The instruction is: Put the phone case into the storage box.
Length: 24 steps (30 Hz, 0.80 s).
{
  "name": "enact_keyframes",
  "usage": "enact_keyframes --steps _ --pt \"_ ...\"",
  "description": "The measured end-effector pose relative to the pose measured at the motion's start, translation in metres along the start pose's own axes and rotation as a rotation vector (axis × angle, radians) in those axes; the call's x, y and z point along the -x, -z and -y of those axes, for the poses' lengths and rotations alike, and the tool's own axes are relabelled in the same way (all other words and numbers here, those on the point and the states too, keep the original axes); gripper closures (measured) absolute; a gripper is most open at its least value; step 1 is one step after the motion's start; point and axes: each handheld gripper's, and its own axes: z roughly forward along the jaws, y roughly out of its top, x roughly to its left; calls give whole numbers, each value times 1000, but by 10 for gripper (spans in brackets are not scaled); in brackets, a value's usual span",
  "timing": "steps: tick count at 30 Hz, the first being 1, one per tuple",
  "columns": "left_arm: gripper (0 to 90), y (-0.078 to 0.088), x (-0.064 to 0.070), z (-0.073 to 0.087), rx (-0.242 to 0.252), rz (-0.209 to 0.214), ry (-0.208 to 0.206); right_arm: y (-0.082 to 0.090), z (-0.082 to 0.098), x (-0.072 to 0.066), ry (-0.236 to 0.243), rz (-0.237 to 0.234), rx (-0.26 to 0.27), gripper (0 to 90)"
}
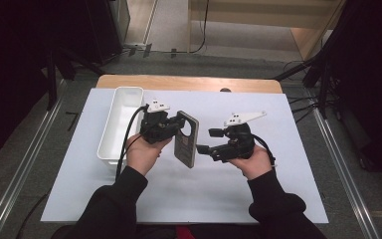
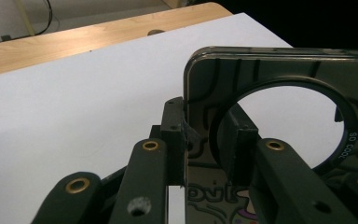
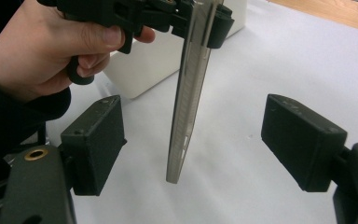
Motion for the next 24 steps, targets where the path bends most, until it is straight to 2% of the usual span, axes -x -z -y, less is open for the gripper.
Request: enact_keyframes --steps 3,9,14,24 --pt "731 1 0 0 11 -4 -15 2 4 2 -2 -2 5 205" --pt "731 2 -1 0 9 9 -16 7 14 5 -6 7 6 205" --pt "730 2 -1 0 9 38 -22 10 21 7 -7 10 4 205" --pt "730 4 -2 -1 5 44 -28 13 32 9 5 15 8 205"
